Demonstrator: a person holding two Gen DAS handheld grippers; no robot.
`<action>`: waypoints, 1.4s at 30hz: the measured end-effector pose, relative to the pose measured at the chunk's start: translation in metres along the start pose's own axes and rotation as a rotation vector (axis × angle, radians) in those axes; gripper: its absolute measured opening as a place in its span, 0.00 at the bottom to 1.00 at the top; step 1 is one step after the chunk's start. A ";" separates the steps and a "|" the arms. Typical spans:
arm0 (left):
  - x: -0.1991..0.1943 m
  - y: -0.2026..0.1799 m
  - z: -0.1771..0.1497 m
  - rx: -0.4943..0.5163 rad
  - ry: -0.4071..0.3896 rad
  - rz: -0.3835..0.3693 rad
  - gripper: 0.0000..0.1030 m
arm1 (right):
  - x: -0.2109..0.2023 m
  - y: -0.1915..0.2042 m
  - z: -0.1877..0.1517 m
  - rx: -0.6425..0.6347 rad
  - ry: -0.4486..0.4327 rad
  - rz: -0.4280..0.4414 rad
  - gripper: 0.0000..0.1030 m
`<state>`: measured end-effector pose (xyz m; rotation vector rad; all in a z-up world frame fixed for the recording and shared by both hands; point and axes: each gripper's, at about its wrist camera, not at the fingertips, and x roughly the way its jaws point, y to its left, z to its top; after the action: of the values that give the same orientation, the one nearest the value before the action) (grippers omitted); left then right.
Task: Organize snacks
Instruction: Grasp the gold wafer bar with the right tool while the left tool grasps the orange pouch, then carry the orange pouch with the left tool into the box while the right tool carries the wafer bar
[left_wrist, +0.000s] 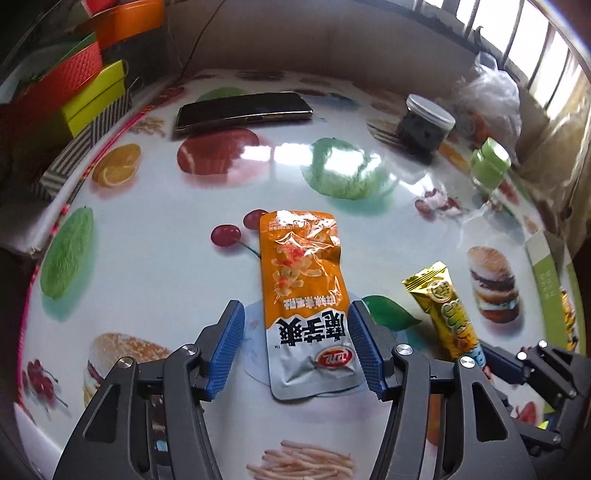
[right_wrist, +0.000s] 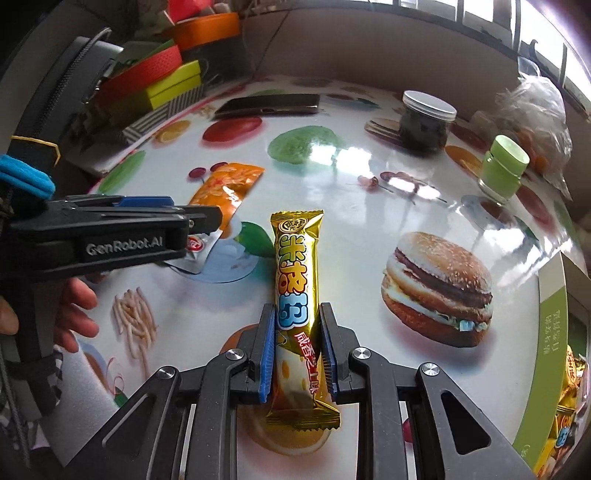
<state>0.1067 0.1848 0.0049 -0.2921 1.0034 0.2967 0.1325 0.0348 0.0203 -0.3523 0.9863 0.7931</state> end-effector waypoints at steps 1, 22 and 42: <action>0.001 0.000 0.001 0.001 -0.001 0.005 0.57 | 0.000 0.000 0.000 0.000 -0.001 -0.001 0.21; 0.006 -0.011 0.000 0.057 -0.027 0.079 0.45 | 0.000 -0.003 -0.002 0.012 -0.016 -0.014 0.21; -0.012 -0.008 -0.006 0.033 -0.079 0.059 0.38 | -0.007 -0.006 -0.004 0.035 -0.034 -0.027 0.21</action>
<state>0.0992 0.1738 0.0126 -0.2200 0.9393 0.3421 0.1325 0.0257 0.0236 -0.3201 0.9603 0.7545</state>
